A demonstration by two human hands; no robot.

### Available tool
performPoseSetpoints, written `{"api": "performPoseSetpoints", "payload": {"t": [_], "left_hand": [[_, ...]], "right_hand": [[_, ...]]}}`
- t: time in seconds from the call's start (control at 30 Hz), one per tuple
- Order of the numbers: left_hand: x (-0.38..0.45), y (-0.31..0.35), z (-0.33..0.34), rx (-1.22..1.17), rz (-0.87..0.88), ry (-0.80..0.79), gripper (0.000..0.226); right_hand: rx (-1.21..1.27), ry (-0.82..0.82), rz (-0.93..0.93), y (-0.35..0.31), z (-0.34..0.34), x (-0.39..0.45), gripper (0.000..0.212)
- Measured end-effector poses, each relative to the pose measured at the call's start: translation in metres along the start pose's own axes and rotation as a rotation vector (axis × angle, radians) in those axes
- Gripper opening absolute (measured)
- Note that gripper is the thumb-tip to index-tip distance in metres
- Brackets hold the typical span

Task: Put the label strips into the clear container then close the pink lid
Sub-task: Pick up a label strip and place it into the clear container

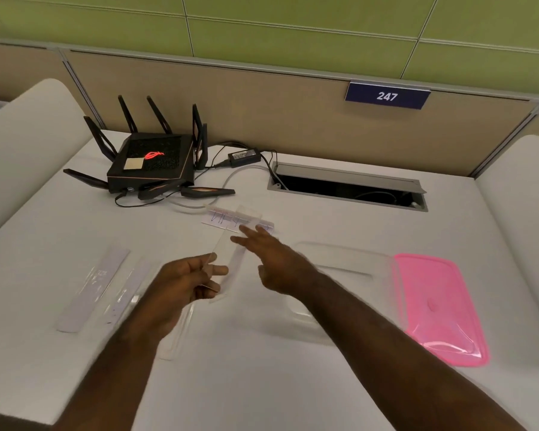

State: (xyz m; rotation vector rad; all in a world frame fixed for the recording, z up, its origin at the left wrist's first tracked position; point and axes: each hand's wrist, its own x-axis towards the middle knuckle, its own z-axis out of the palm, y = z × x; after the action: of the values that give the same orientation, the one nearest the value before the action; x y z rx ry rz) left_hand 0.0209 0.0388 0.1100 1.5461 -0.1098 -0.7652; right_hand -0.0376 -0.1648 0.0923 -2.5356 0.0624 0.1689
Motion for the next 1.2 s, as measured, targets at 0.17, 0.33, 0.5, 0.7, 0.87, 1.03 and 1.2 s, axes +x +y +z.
{"api": "performPoseSetpoints", "payload": {"t": [0.17,0.33,0.5,0.7,0.87,1.03,1.2], "left_hand": [[-0.005,0.028,-0.007,0.057,-0.048,-0.252,0.030],[0.003,0.033,0.012,0.087,-0.051,-0.344,0.030],[0.014,0.032,0.044,0.282,0.068,-0.227,0.026],[0.031,0.028,0.076,0.598,0.211,-0.241,0.039],[0.048,0.011,0.102,0.745,0.342,-0.238,0.025],[0.056,-0.013,0.119,0.970,0.411,-0.190,0.034],[0.059,-0.036,0.130,1.187,0.566,-0.123,0.041]], "right_hand": [[-0.206,0.216,-0.088,0.022,-0.041,-0.012,0.080],[-0.246,0.253,-0.026,0.065,-0.080,-0.047,0.068],[-0.154,0.179,0.106,0.098,-0.098,-0.091,0.055],[0.089,0.160,0.256,0.126,-0.103,-0.136,0.046],[0.120,0.165,0.335,0.144,-0.103,-0.161,0.035],[0.096,0.145,0.427,0.164,-0.091,-0.175,0.040],[-0.062,0.120,0.502,0.176,-0.074,-0.183,0.046]]}}
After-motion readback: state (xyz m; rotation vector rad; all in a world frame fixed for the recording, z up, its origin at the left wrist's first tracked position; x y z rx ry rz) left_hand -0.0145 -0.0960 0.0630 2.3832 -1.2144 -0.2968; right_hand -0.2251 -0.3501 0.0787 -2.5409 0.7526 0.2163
